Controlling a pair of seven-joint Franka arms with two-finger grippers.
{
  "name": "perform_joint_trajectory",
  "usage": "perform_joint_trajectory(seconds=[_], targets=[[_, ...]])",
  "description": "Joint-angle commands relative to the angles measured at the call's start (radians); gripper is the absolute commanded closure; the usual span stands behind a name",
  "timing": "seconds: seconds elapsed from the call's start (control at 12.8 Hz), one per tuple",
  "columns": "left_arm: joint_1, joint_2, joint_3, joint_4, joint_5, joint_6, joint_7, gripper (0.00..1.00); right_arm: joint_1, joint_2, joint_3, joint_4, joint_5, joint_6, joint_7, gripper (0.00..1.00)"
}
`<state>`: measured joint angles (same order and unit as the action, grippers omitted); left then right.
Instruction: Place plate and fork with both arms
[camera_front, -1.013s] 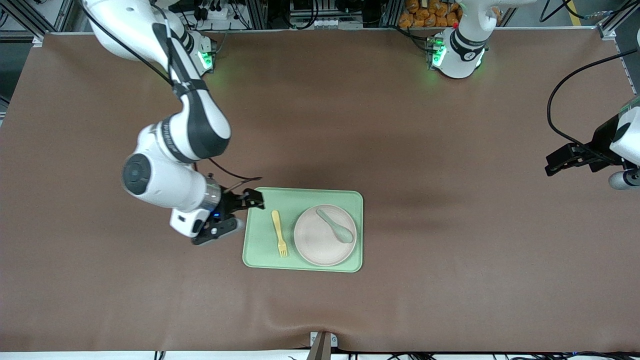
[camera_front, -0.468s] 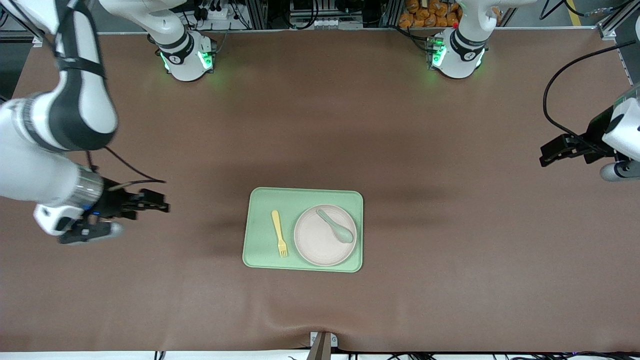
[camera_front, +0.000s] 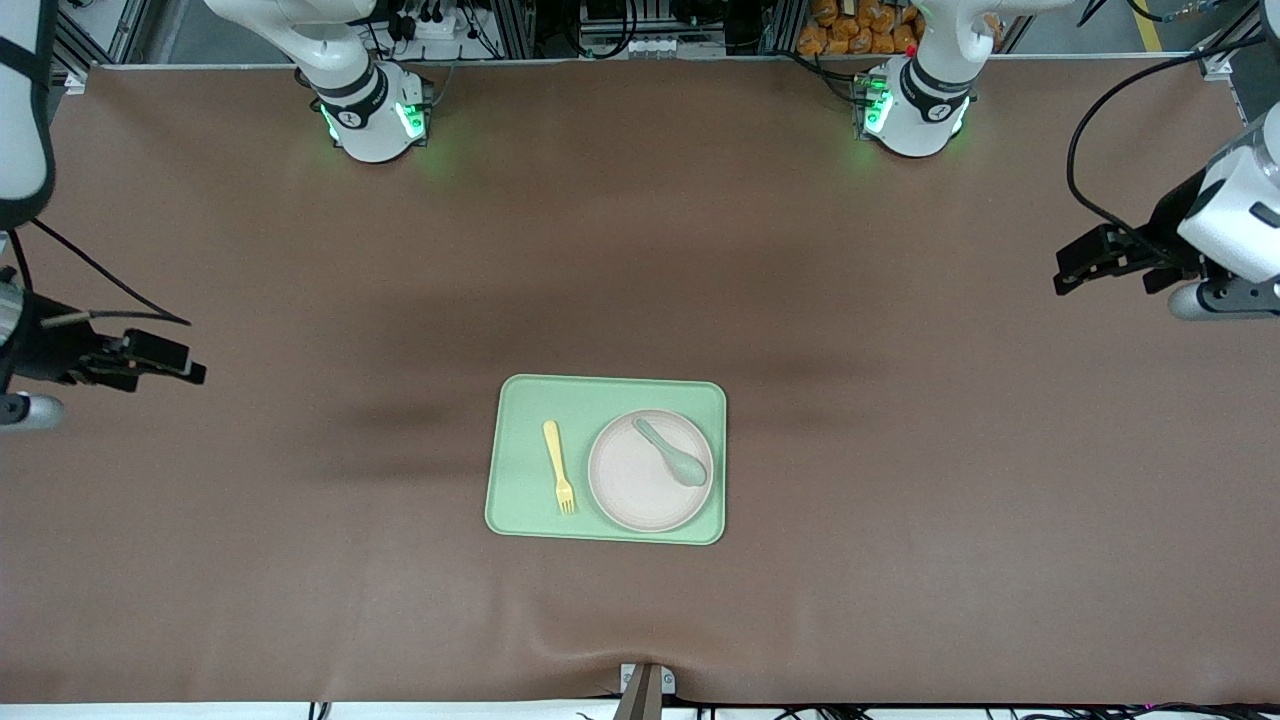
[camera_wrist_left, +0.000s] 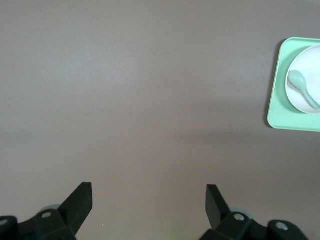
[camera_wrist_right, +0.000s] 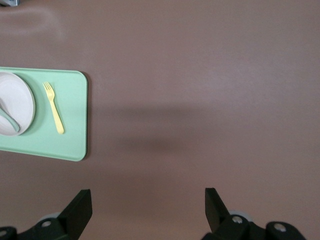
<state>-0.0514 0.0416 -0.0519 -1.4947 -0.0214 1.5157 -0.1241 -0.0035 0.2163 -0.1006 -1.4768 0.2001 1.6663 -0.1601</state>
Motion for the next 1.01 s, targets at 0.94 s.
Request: perform_joint_trajectory(seconds=[0.94], targets=[[0.028,-0.074,-0.037,-0.015,0.006,-0.075,-0.02,0.0,-0.015,-0.27,0.044,-0.129,-0.182,-0.06,-0.03,0.0]])
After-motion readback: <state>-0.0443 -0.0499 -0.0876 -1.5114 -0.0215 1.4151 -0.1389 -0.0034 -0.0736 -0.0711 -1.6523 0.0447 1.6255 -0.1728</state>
